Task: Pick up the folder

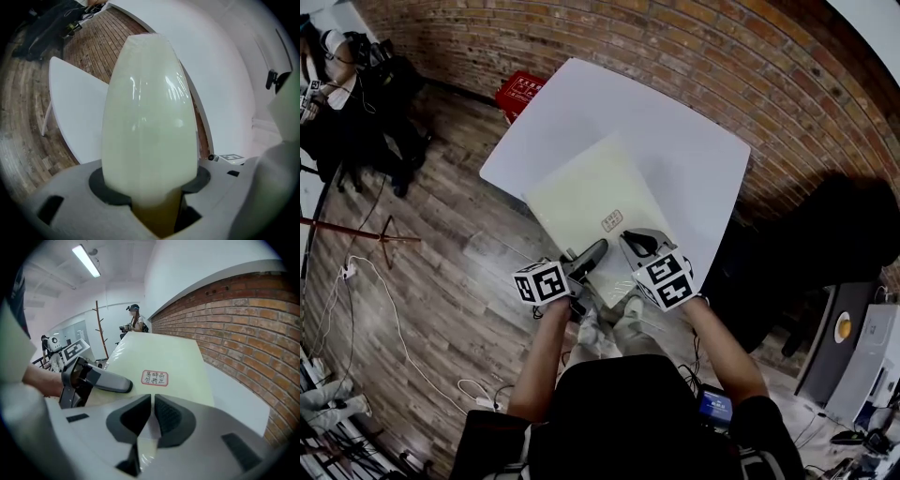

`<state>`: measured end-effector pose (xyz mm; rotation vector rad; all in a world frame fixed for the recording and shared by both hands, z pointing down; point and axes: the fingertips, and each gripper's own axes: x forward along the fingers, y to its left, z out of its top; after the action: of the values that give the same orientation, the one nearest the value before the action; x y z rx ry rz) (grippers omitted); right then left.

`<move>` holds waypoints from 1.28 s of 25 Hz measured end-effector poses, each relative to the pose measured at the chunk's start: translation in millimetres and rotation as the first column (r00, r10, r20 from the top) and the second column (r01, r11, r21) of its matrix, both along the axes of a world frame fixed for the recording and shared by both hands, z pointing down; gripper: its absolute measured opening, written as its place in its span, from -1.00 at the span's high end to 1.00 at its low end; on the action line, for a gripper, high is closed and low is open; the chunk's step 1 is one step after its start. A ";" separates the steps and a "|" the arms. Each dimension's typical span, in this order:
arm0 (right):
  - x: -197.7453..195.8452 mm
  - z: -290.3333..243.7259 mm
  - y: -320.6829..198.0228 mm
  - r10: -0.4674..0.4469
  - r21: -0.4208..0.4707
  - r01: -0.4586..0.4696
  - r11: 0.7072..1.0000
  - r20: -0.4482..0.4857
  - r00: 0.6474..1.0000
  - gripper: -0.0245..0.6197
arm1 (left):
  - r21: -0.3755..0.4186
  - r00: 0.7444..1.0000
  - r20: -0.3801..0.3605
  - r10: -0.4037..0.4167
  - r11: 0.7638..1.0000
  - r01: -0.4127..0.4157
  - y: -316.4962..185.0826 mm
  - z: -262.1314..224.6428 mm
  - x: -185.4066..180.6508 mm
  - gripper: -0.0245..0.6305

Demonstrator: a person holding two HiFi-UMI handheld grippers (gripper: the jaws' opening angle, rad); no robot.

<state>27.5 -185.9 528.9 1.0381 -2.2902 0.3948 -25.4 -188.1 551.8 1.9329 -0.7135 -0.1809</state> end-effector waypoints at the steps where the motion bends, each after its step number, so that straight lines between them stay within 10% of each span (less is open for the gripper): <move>1: -0.1 -3.4 0.1 0.006 0.006 -0.006 1.000 -0.001 1.000 0.79 | 0.008 1.000 0.007 0.000 1.000 -0.001 -0.4 -4.6 -2.8 0.09; 22: -6.7 -99.3 -5.9 0.162 0.205 -0.194 0.959 0.161 0.974 0.82 | 0.254 0.944 0.331 -0.004 0.963 -0.085 -7.8 -88.8 -47.3 0.10; 32: 7.9 -134.7 -5.5 0.210 0.249 -0.259 0.933 0.206 0.956 0.83 | 0.347 0.931 0.363 -0.020 0.931 -0.115 -10.3 -122.3 -35.9 0.10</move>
<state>35.4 -191.4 394.2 1.4796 -2.4320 0.2775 -61.3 -198.4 429.4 2.3726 -0.9225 0.0876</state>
